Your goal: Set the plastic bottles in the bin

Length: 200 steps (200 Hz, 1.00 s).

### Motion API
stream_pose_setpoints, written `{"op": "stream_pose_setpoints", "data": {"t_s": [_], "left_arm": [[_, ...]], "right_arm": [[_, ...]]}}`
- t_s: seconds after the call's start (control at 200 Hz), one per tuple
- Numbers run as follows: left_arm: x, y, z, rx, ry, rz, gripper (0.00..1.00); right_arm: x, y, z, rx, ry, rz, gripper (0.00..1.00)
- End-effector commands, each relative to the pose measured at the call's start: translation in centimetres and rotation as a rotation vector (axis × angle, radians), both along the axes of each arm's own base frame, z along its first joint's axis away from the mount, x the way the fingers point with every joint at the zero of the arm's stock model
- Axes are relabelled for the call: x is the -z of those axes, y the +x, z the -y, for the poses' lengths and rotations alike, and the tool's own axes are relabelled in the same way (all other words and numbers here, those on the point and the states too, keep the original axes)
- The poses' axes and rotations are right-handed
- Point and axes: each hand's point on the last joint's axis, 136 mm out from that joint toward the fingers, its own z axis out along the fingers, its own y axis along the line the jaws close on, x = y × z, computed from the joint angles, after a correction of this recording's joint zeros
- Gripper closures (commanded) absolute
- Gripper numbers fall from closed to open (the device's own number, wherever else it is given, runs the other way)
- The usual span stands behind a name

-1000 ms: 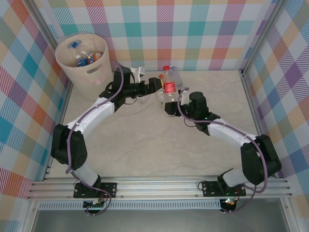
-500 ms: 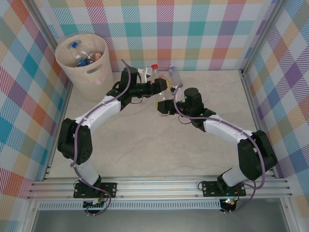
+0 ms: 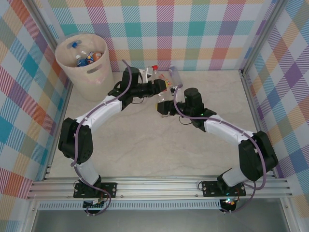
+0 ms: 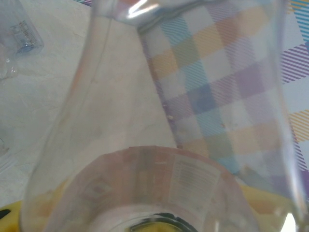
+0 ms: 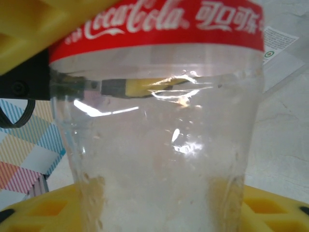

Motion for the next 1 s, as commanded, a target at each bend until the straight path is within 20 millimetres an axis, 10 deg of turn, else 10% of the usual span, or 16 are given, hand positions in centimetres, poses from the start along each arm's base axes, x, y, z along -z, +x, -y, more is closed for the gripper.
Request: {"op": "stream_pose_setpoints", "data": {"t_s": [0.0, 0.215, 0.555, 0.725, 0.995], "left_arm": [[-1.5, 1.2, -0.9, -0.084, 0.011, 0.033, 0.42], [-1.5, 2.0, -3.0, -0.172, 0.027, 0.034, 0.43], [-1.9, 3.6, -7.6, -0.3, 0.053, 0.037, 0.44], [-4.9, 5.2, -13.4, -0.473, 0.124, 0.107, 0.44], [-11.3, 7.8, -21.1, -0.722, 0.135, 0.236, 0.44]], "right_arm": [[-2.1, -0.6, 0.4, -0.017, -0.035, 0.08, 0.26], [-2.4, -1.0, 2.0, 0.01, -0.141, 0.119, 0.0], [-3.7, -0.2, 5.0, 0.147, -0.261, 0.183, 0.0], [-2.4, 2.7, 8.9, 0.409, -0.377, 0.155, 0.0], [-0.8, 3.5, 8.7, 0.446, -0.389, 0.063, 0.0]]}}
